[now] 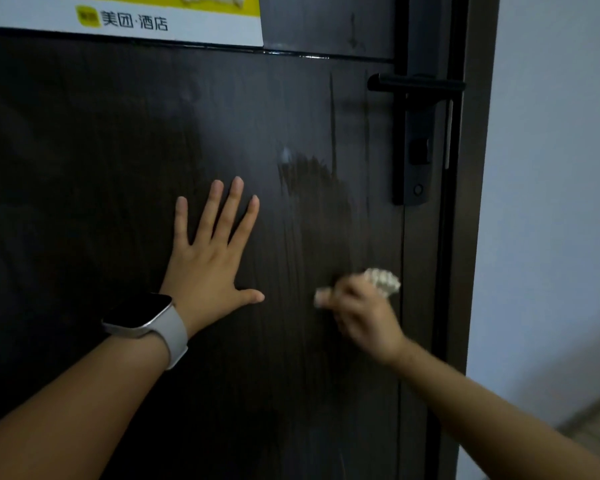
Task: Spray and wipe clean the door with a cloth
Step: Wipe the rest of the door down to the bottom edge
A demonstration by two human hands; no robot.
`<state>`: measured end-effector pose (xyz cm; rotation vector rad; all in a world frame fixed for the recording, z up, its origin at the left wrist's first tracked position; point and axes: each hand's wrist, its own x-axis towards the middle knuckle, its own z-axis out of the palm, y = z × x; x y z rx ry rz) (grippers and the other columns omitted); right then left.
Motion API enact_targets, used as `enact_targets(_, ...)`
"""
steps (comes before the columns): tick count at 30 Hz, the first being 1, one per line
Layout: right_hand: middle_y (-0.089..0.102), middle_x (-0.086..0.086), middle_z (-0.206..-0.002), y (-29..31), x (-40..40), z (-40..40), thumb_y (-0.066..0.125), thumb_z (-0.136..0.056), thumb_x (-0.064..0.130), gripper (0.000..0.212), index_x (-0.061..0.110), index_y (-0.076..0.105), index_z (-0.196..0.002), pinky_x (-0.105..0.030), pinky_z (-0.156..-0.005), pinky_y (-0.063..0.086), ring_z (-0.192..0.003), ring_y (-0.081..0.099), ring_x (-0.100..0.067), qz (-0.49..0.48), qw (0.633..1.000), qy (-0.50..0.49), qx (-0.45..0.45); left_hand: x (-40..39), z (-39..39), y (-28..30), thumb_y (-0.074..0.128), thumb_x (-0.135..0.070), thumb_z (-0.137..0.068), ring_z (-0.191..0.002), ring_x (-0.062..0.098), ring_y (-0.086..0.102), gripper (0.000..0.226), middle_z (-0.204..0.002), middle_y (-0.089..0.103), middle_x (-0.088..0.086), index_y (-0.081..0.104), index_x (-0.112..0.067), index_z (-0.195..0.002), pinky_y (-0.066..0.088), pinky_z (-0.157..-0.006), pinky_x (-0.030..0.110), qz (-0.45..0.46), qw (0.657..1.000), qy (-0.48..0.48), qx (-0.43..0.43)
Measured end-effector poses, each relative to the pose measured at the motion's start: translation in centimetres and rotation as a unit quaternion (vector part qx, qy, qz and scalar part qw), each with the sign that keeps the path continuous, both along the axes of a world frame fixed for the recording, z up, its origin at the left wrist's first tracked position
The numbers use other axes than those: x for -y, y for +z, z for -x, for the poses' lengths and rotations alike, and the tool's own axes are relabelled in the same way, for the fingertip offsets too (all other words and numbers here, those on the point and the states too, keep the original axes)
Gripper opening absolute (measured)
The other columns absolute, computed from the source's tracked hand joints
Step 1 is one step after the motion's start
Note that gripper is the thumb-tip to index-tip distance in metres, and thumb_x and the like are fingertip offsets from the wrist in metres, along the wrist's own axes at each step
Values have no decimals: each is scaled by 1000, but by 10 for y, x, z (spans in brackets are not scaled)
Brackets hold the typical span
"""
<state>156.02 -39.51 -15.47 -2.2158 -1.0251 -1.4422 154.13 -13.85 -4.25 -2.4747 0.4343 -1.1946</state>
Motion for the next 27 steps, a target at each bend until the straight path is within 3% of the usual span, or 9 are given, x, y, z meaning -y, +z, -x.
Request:
enact_targets(4, 52, 0, -91, 88, -3, -6, 66, -91, 10, 14, 18, 69, -101, -17, -72, 43, -81, 52, -5, -336, 941, -11, 32, -1, 0, 1, 65, -81, -58, -142, 30, -32, 140, -155, -35, 10, -21, -20, -150, -23, -109, 56, 7, 1000, -18, -3)
enact_targets(6, 50, 0, -93, 91, -22, -12, 64, -91, 7, 15, 10, 71, -105, -22, -73, 43, -83, 52, -11, -391, 919, -30, 47, -1, 1, 1, 68, -80, -55, -144, 30, -28, 141, -157, -29, 10, -16, -19, -152, -20, -110, 57, 8, 1000, -23, -1)
enact_targets(10, 54, -11, -97, 34, -57, -5, 61, -88, 0, 30, 7, 66, -117, -34, -73, 44, -86, 51, -22, -107, 992, -12, 70, -1, 2, 2, 71, -79, -51, -146, 30, -24, 143, -159, -24, 11, -8, -18, -154, -17, -112, 57, 7, 1000, -23, -12)
enact_targets(14, 56, -12, -96, 50, -26, -2, 58, -92, 7, 30, 12, 65, -121, -33, -70, 43, -82, 53, -24, 114, 992, 12, 54, -2, 9, 8, 72, -76, -55, -141, 28, -35, 144, -154, -36, 8, -22, -21, -149, -29, -106, 53, 12, 999, -13, -44)
enact_targets(17, 54, -6, -93, 98, -8, -6, 58, -95, 15, 18, 12, 71, -106, -34, -63, 49, -76, 56, -18, -149, 986, -28, 67, -2, 14, 11, 73, -69, -62, -131, 25, -49, 143, -145, -51, 5, -37, -24, -141, -39, -97, 49, 15, 996, -24, -80)
enact_targets(20, 49, 1, -93, 123, -31, -10, 62, -94, 11, 11, 10, 71, -101, -28, -69, 46, -77, 50, -3, -390, 919, -41, 53, -1, 15, 14, 71, -65, -70, -123, 23, -57, 141, -136, -59, 4, -47, -23, -134, -42, -91, 47, 15, 993, -20, -112)
enact_targets(22, 51, -5, -94, 111, -55, -8, 60, -93, 7, 17, 8, 70, -107, -30, -72, 45, -82, 50, -11, -332, 939, -56, 69, -1, 19, 18, 71, -62, -72, -122, 21, -57, 137, -135, -60, 2, -46, -24, -134, -43, -91, 46, 19, 990, -34, -132)
enact_targets(24, 55, -11, -96, 81, -73, 2, 57, -91, 6, 27, 6, 67, -117, -34, -73, 44, -85, 51, -20, -143, 987, -34, 69, -6, 25, 23, 68, -62, -75, -126, 21, -53, 131, -139, -57, 1, -40, -25, -139, -37, -99, 46, 9, 988, -52, -145)
enact_targets(27, 57, -14, -93, 57, -61, 13, 53, -96, 8, 26, 6, 67, -118, -36, -69, 43, -80, 53, -26, 100, 993, 24, 51, -24, 37, 29, 67, -57, -79, -139, 18, -37, 118, -149, -45, -1, -25, -29, -148, -20, -112, 40, 5, 989, -98, -111)
